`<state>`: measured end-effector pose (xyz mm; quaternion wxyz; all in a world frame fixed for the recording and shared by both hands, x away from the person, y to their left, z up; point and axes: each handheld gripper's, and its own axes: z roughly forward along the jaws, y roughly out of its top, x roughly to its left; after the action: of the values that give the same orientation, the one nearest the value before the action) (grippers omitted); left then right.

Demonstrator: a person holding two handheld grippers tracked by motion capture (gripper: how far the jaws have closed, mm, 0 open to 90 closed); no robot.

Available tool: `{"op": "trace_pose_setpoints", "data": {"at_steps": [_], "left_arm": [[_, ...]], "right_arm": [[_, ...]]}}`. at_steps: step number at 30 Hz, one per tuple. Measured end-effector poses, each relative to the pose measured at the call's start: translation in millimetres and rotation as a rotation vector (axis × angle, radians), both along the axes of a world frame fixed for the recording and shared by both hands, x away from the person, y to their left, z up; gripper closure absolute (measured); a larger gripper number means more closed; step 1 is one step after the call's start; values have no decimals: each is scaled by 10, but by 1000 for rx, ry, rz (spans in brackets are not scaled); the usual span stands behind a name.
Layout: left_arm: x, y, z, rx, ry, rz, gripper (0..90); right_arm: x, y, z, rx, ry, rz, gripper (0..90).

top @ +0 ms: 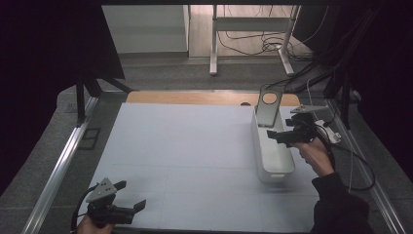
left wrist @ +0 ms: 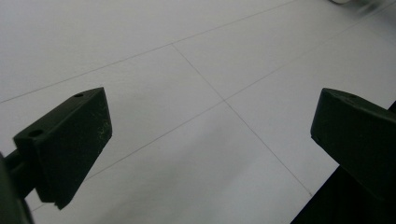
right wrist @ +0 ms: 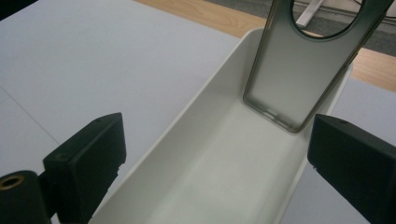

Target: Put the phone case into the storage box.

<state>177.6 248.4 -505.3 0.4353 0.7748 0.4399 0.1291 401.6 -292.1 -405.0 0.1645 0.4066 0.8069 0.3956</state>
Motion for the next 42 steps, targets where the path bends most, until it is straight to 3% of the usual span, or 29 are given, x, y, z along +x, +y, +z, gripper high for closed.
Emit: {"op": "trace_pose_setpoints", "data": {"at_steps": [15,23,30,42], "left_arm": [[3,-1,-3,-1,3,-10,0],[0,-18,-1,11,1,-12,0],[-1,-16,-1,14,0,-2,0],[-4,-29,1,22,-3,0,0]], "right_arm": [[-322,55,-74,-2,14,-2,13],[-450,22,-144,5,31,-9,7],[-573,8,-187,-26,31,-27,0],[-814,-58,-201,-20,23,-49,0]]}}
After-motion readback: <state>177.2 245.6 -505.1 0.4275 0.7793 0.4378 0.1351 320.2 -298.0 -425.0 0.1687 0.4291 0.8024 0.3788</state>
